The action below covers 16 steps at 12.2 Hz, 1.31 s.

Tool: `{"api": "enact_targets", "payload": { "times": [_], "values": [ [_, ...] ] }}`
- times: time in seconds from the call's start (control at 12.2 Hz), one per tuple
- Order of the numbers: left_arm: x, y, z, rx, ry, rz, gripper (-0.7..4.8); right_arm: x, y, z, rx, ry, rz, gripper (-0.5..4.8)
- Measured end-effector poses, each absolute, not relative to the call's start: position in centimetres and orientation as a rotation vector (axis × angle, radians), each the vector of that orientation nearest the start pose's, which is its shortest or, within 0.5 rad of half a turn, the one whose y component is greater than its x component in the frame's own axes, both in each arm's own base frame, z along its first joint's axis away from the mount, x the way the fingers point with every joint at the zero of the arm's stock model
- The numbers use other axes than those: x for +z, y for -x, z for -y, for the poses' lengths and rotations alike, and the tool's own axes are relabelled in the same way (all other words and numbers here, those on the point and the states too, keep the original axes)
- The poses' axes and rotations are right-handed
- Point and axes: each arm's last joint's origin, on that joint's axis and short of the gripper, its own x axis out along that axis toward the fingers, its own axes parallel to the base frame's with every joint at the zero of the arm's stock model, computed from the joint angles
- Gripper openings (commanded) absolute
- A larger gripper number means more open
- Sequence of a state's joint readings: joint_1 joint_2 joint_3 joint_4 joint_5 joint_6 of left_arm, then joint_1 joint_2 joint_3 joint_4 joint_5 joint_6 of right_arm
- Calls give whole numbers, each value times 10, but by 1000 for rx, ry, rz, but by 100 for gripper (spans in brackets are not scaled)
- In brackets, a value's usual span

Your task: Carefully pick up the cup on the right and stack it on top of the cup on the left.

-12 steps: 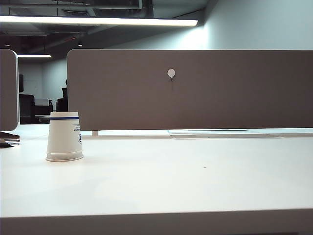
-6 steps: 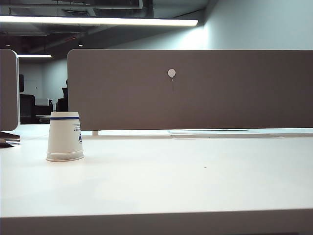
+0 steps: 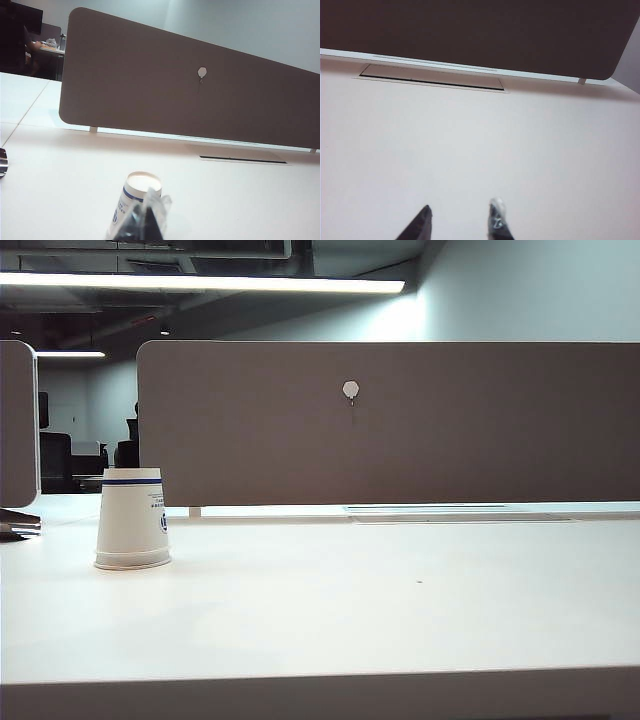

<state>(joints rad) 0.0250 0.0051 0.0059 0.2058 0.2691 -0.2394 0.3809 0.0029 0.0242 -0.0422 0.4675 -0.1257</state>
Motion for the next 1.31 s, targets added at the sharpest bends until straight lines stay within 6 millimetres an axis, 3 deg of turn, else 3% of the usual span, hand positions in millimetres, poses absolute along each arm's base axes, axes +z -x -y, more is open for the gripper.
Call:
{"api": "enact_targets", "payload": {
  "times": [1.07,1.31],
  "values": [
    [171,-97,5,-250,228,37,-6,160,-92,-24,-43,127,-56,148],
    [173,-96,6,-292,223,52,-6,160,-92,-29,144,121,-48,148]
  ]
}}
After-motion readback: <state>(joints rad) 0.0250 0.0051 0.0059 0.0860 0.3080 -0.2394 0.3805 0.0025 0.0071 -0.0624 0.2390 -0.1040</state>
